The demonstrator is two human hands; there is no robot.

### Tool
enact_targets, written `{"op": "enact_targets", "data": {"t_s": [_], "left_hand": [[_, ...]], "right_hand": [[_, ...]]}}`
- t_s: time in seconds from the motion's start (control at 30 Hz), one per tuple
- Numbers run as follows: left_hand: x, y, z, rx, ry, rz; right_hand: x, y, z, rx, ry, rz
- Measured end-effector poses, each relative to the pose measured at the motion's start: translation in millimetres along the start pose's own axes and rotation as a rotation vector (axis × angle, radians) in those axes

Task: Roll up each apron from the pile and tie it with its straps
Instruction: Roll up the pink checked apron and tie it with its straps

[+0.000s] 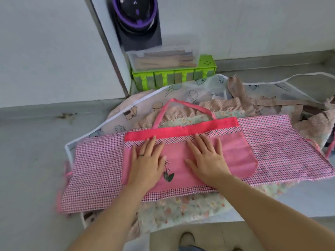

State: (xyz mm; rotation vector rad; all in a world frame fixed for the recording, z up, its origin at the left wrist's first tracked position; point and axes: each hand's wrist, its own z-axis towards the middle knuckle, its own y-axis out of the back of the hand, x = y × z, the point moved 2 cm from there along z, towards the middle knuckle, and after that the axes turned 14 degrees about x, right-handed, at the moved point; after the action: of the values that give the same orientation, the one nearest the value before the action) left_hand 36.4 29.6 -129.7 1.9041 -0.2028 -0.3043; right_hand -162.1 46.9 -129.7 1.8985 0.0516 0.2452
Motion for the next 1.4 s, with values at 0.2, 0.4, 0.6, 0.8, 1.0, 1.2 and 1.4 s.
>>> {"op": "enact_targets", "data": {"t_s": [0.2,0.4,0.6,0.8,1.0,1.2,1.4], "left_hand": [[64,-3,2,0.066,0.196,-0.092],[114,3,10,0.205,0.258,-0.079],[72,28,-4,0.004,0.138,-0.058],[20,-2,-62,0.089,-0.401,0.249],[25,-8,-78,0.223,-0.302,0.235],[22,1,-72,0.313,-0.058,0.125],[27,24,-61,0.651,0.014,-0.003]], "right_hand": [[3,-10,3,0.037,-0.077,-0.066],[4,-12,7,0.057,-0.099,-0.078],[2,-10,6,0.068,-0.172,-0.057],[1,-6,4,0.138,-0.196,-0.003],[13,16,-28,0.201,0.246,-0.041],[5,-7,-50,0.165,0.208,-0.319],[-13,-12,-53,0.153,0.011,-0.276]]}}
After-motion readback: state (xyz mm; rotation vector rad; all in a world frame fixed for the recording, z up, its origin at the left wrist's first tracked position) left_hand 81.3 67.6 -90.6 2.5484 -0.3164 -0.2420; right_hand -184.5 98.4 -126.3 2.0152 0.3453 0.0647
